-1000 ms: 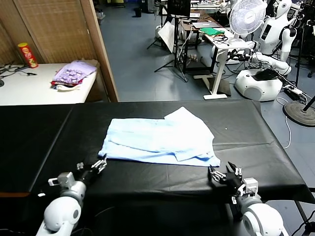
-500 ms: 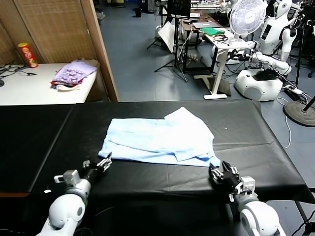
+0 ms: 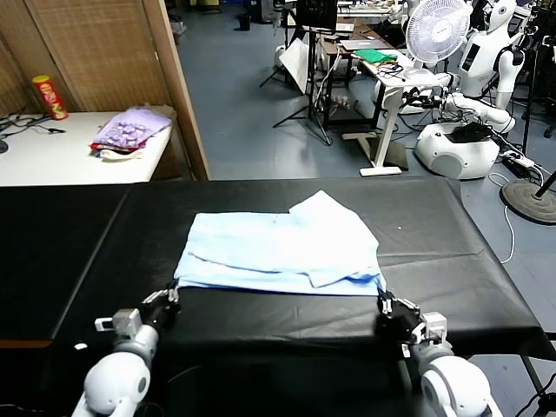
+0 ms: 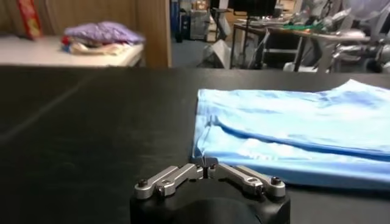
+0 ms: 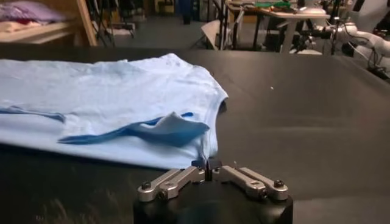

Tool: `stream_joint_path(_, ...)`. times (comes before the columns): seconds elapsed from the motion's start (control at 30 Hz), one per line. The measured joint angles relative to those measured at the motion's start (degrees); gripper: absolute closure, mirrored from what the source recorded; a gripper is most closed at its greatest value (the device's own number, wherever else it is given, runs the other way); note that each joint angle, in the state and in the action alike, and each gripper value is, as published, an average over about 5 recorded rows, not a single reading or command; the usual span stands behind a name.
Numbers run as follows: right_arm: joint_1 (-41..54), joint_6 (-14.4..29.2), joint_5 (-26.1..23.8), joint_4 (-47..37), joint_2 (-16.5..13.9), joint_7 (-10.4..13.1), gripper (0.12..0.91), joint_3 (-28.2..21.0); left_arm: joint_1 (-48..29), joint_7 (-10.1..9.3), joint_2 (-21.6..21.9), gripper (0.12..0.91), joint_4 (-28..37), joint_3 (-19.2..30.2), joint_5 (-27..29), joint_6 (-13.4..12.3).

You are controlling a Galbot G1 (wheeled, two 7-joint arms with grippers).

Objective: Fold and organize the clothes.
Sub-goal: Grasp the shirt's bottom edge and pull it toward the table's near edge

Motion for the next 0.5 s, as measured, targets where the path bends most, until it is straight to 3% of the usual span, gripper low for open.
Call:
stream_joint_path(0.23, -2.8, -1.9, 0.1, 3.3, -1.2, -1.2, 0.882, -0.5, 7.8, -1.15, 0.2, 0.905, -6.3, -2.8, 2.1, 0.4)
stream_joint_path(0.3, -3.5, -2.6, 0.1, 4.2, -1.5, -1.4, 0.826, -0.4, 10.1, -1.51, 0.2, 0.905, -8.0, -3.5, 2.4, 0.6)
stream_joint_path(0.4, -4.7, -3.9, 0.1, 5.9, -1.8, -1.1, 0.671, 0.0, 12.9, -2.38, 0.3, 0.900, -10.3, -4.5, 2.5, 1.2)
stream_joint_path(0.5, -6.0, -5.2, 0.3, 8.2, -2.1, -1.0, 0.504, 0.9, 14.8, -3.30, 0.8, 0.818, -12.2, -5.4, 2.2, 2.3)
